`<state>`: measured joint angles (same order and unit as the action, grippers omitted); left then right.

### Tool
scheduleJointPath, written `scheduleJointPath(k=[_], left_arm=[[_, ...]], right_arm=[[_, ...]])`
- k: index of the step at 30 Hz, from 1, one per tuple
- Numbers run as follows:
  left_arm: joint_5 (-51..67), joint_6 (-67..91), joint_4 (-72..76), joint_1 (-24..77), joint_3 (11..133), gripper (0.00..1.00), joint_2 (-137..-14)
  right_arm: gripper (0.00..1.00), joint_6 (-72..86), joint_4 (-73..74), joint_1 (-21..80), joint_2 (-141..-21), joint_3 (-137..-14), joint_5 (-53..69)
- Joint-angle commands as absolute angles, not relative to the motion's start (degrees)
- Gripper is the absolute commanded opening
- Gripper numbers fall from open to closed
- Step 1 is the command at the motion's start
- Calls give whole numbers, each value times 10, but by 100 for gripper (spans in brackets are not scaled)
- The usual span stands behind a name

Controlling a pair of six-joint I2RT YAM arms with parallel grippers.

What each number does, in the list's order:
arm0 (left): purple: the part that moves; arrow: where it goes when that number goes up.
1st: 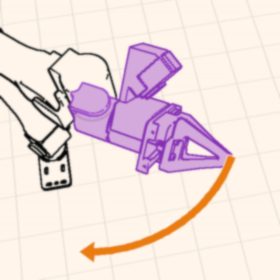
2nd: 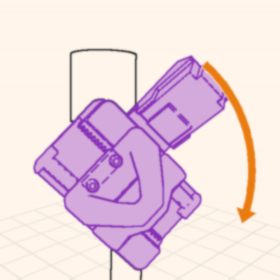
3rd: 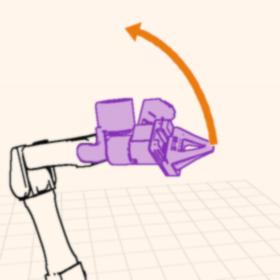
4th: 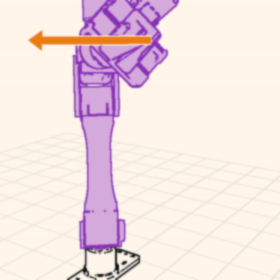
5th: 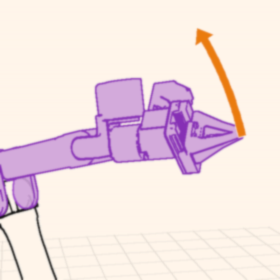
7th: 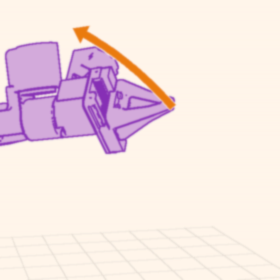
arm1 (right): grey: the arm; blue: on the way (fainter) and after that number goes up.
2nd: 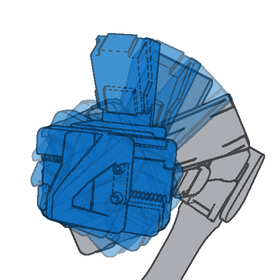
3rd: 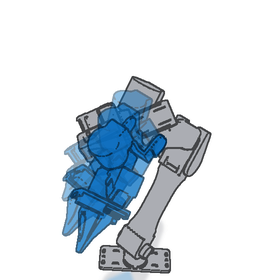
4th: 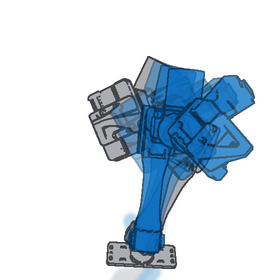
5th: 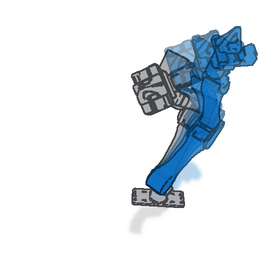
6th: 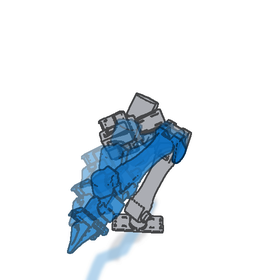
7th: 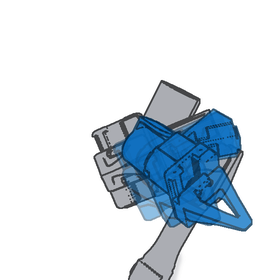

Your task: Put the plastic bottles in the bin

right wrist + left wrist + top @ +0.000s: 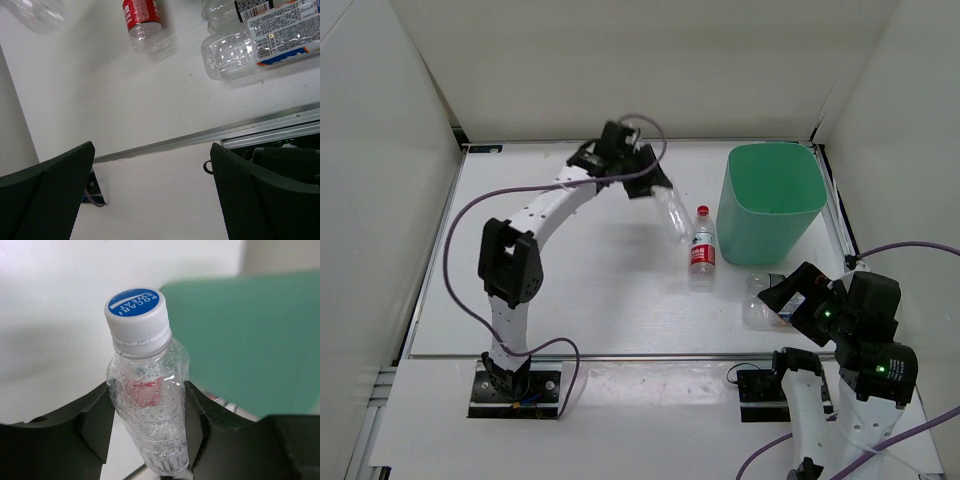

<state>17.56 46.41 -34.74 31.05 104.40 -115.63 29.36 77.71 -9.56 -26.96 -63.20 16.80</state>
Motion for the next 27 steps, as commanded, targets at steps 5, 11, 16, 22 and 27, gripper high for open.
scheduleJointPath(k=[5, 11, 16, 22, 27], left_arm=[[111, 440, -349, 337, 1405, 55, -1154], [125, 426, -249, 384, 1457, 58, -1251], [85, 374, -177, 447, 1478, 68, -1287], [45, 371, -142, 475, 1461, 95, -1305], [15, 327, -142, 474, 1413, 100, -1233]], right_arm=[[100, 301, 835, -92, -251, -633, 153], [100, 313, 809, -92, -239, -644, 142], [100, 313, 800, -92, -264, -644, 154], [100, 296, 800, -92, -270, -667, 154], [100, 296, 794, -92, -270, -662, 143]])
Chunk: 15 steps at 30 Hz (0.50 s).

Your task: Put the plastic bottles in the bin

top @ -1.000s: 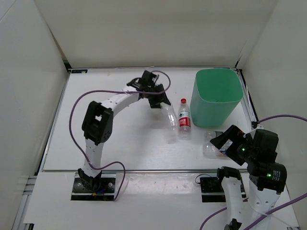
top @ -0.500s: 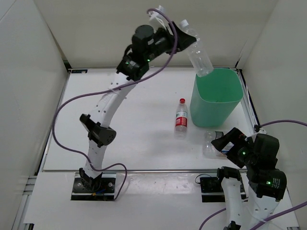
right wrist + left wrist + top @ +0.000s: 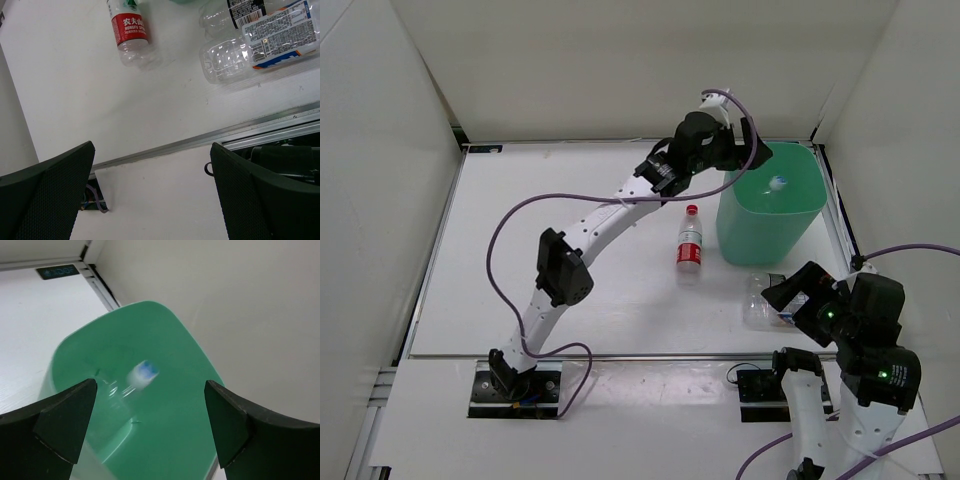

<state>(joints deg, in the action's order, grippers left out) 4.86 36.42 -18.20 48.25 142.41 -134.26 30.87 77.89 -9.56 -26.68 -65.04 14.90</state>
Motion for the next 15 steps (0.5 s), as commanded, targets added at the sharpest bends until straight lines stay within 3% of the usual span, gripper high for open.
scheduleJointPath(k=[1, 5, 7, 10, 15], left_arm=[[9, 321, -142, 467, 1363, 100, -1187], [30, 382, -142, 390, 1151, 100, -1061], [101, 382, -142, 342, 1082, 100, -1037], [217, 389, -142, 292, 979, 100, -1064], [240, 454, -142, 272, 946, 100, -1159]], right_arm=[[100, 296, 794, -92, -270, -662, 143], [100, 296, 788, -92, -276, -643, 143], [100, 296, 783, -92, -276, -636, 143], [100, 301, 778, -92, -270, -630, 143], [100, 301, 760, -92, -265, -613, 164]])
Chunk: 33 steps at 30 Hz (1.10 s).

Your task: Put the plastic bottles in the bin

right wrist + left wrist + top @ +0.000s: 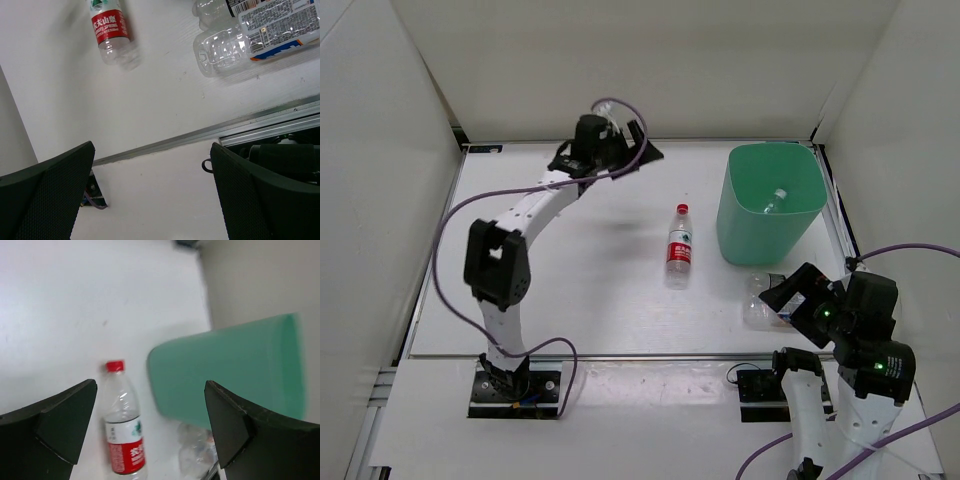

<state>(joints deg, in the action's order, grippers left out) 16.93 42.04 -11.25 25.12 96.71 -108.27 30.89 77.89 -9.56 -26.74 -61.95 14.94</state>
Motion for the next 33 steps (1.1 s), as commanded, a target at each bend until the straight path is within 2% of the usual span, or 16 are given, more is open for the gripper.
scheduleJointPath(k=[1, 4, 7, 33], left_arm=[[240, 449, -142, 278, 956, 100, -1174], [291, 449, -149, 278, 979, 100, -1235], [290, 464, -161, 283, 977, 100, -1262], [311, 444, -172, 324, 936, 100, -1259]], right_arm=[[100, 301, 760, -92, -265, -613, 164], [100, 296, 754, -92, -275, -613, 170], [100, 291, 754, -92, -275, -607, 170], [100, 275, 783, -92, -259, -601, 127]])
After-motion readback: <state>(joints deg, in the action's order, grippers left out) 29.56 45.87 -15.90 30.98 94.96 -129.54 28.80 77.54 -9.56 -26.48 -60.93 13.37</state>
